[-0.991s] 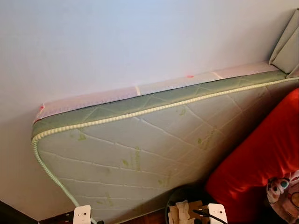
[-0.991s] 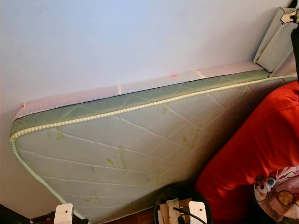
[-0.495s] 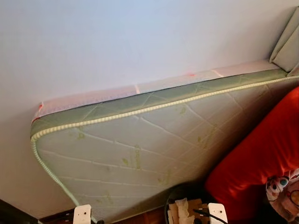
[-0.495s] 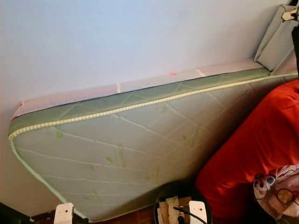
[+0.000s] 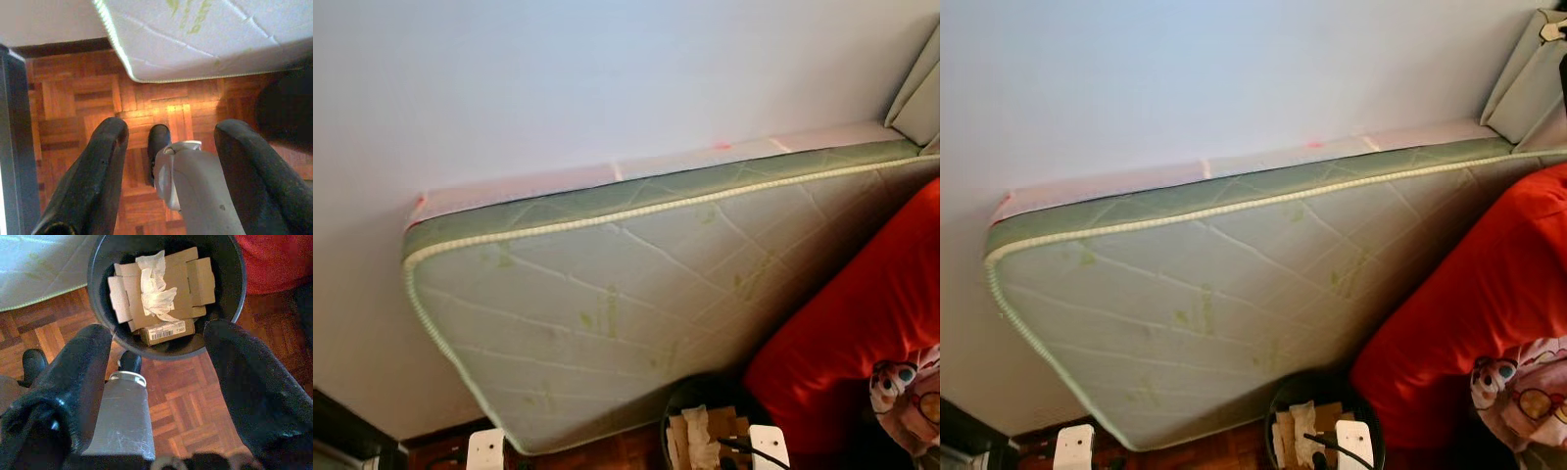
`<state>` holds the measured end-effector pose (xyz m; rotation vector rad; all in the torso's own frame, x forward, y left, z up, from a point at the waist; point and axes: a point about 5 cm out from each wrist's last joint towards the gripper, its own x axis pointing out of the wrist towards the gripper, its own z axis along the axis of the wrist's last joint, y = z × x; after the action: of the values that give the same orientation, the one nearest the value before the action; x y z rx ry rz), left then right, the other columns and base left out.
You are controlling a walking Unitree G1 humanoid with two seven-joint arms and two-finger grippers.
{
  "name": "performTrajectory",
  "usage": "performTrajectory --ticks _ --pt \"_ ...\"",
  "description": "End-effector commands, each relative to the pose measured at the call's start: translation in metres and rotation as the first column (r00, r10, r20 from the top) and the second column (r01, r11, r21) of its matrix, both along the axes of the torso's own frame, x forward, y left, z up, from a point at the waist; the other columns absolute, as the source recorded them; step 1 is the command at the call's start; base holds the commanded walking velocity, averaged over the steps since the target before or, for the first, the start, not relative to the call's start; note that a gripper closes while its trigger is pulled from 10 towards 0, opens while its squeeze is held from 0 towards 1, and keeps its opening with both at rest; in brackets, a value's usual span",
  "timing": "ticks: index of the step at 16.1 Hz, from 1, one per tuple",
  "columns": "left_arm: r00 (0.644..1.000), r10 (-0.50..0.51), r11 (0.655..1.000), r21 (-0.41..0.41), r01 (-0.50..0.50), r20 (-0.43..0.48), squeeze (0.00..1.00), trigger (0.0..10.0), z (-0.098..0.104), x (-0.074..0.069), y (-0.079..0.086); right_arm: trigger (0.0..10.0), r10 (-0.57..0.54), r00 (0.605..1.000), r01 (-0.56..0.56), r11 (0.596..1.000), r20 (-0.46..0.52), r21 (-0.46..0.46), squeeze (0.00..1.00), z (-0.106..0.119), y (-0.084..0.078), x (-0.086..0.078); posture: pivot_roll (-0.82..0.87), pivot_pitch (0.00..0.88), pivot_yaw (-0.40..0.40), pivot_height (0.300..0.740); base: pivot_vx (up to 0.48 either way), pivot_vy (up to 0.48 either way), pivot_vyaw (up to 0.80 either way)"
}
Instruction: Clean up the room
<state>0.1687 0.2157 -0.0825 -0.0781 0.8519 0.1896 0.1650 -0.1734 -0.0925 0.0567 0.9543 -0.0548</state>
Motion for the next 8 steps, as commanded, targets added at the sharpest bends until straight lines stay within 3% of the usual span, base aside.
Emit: performTrajectory --ticks 1,8 --pt "1.000 -0.013 1.000 -0.014 0.013 0.013 0.00 10.0 0.0181 0.0402 0.0046 10.0 -0.058 0.996 0.051 0.993 0.062 0.108 0.00 0.0342 -0.0284 0.0622 0.14 0.000 -0.121 0.740 0.000 0.000 0.00" --pt "1.000 -0.012 1.000 -0.012 0.012 0.010 0.00 10.0 0.0180 0.0401 0.0048 10.0 -0.062 0.996 0.054 0.992 0.068 0.115 0.00 0.0345 -0.0281 0.0625 0.14 0.000 -0.121 0.740 0.000 0.000 0.00"
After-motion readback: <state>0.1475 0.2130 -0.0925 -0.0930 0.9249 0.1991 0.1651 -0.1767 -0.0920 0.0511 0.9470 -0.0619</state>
